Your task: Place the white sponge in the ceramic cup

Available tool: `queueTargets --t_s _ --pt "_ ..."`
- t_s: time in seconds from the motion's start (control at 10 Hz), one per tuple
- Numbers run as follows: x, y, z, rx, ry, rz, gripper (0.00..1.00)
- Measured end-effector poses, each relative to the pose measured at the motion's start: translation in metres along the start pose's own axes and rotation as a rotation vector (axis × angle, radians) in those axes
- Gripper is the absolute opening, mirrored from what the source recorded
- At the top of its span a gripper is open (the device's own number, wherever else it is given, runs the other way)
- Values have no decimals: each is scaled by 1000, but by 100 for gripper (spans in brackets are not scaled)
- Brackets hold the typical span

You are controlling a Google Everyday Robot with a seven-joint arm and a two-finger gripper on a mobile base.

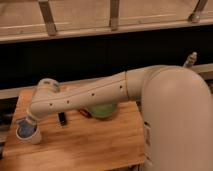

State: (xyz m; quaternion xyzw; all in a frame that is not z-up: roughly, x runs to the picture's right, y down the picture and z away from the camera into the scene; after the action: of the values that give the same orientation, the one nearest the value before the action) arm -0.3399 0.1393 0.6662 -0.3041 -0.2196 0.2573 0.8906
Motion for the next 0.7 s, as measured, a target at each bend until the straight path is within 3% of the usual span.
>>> queueTargets --t_s 0.5,0.7 --pt "0 0 0 0 0 0 0" --pt "0 0 0 -1 1 1 8"
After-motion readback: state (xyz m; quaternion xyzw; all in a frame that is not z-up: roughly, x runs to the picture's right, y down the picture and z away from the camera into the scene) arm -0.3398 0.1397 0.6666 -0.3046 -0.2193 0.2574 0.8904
